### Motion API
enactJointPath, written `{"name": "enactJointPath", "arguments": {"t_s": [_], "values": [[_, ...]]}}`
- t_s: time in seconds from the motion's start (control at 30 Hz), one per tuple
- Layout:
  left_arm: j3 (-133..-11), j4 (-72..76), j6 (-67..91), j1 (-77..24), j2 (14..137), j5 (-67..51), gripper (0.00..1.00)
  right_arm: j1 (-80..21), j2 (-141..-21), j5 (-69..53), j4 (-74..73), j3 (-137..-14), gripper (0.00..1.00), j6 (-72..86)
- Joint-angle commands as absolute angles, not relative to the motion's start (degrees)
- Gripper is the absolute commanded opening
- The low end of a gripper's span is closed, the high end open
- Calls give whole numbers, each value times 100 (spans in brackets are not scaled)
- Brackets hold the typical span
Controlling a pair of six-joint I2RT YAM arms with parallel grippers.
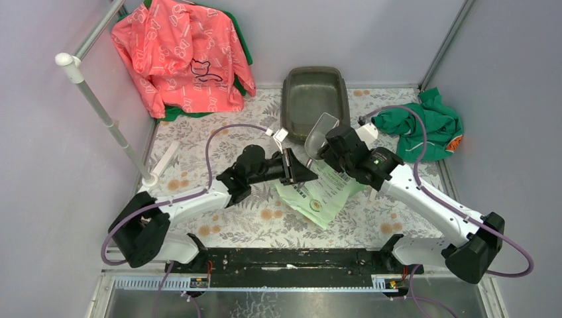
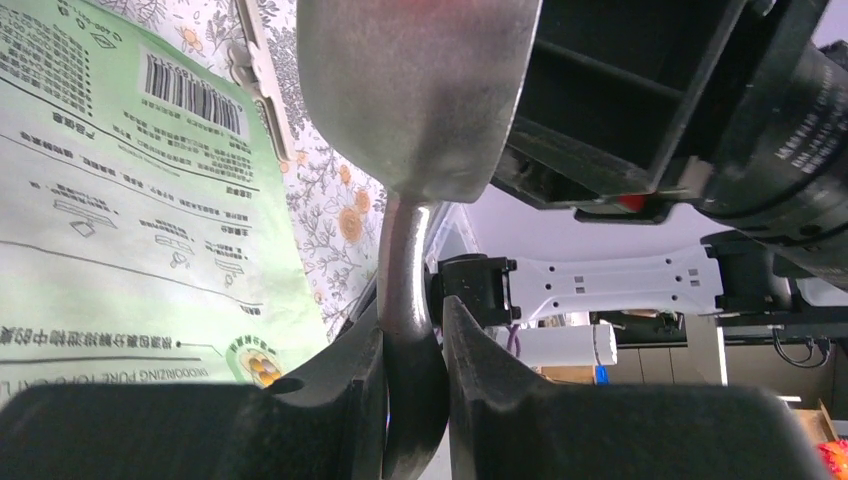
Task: Fill the litter box with clean litter
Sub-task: Pick up the spatula from the center of the board.
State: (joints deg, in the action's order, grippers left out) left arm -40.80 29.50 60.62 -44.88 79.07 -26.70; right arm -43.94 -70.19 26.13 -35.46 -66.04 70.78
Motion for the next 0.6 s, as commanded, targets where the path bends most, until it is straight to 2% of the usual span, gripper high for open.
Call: {"name": "enactJointPath", "arguments": {"t_s": [0.0,0.07,0.2,0.23,0.37,0.57], "values": [[-4345,2550,5688,-4405,7273,-2889,0,-4451,-6643,2673,-3513,-6708,54,5853],[-4520,1938,5523,-4393,7021,-2880,0,-4442,-6385,2710,-3484,-6543,72,5282],[-4830,799,5215,-4367,6577,-2990,0,-4424,-5677,2347,-3241,-6252,96,3869],[-4879,517,5149,-4368,6460,-3007,0,-4421,-5518,2214,-3222,-6238,99,3537],[-4902,-373,4968,-4367,5944,-3067,0,-4411,-5117,1537,-3420,-6502,100,2474],[-4503,-1081,4962,-4367,5175,-3396,0,-4403,-5181,399,-3876,-7066,99,1515]]}}
